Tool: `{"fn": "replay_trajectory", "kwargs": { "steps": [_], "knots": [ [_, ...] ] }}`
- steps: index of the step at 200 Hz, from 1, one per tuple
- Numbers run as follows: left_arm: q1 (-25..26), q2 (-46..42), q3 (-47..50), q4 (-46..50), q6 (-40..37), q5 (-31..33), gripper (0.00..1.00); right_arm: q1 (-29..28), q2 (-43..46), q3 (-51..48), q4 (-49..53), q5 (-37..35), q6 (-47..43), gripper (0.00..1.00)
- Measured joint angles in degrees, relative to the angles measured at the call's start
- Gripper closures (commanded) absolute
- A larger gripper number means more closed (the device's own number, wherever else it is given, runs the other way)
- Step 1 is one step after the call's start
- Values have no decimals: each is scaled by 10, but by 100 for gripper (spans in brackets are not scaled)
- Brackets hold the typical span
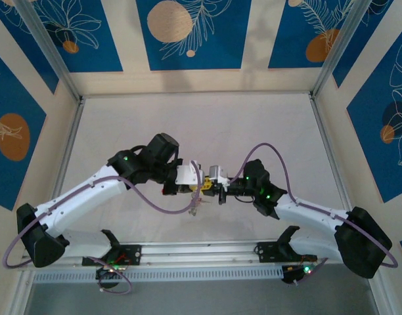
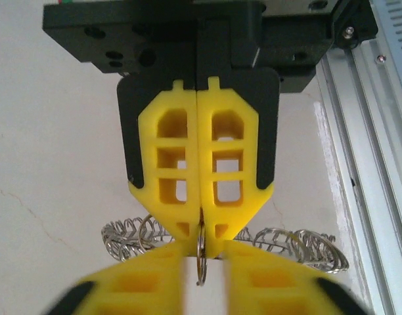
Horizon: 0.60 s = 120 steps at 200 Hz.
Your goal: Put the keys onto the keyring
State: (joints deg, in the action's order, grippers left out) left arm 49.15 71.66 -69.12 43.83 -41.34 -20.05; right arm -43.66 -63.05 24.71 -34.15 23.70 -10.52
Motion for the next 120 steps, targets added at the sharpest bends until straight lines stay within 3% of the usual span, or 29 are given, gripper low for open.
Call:
{"fn": "replay_trajectory", "kwargs": {
  "steps": [52, 96, 120],
  "knots": [
    [-22, -117, 89, -60, -6, -28, 71, 2, 16, -22, -53, 16, 15, 100],
    [-37, -115, 126, -131, 36, -78, 68, 3, 19, -28, -74, 50, 19, 100],
    [-37, -110, 135, -160, 56, -101, 72, 3, 19, -28, -82, 57, 19, 100]
  ]
}}
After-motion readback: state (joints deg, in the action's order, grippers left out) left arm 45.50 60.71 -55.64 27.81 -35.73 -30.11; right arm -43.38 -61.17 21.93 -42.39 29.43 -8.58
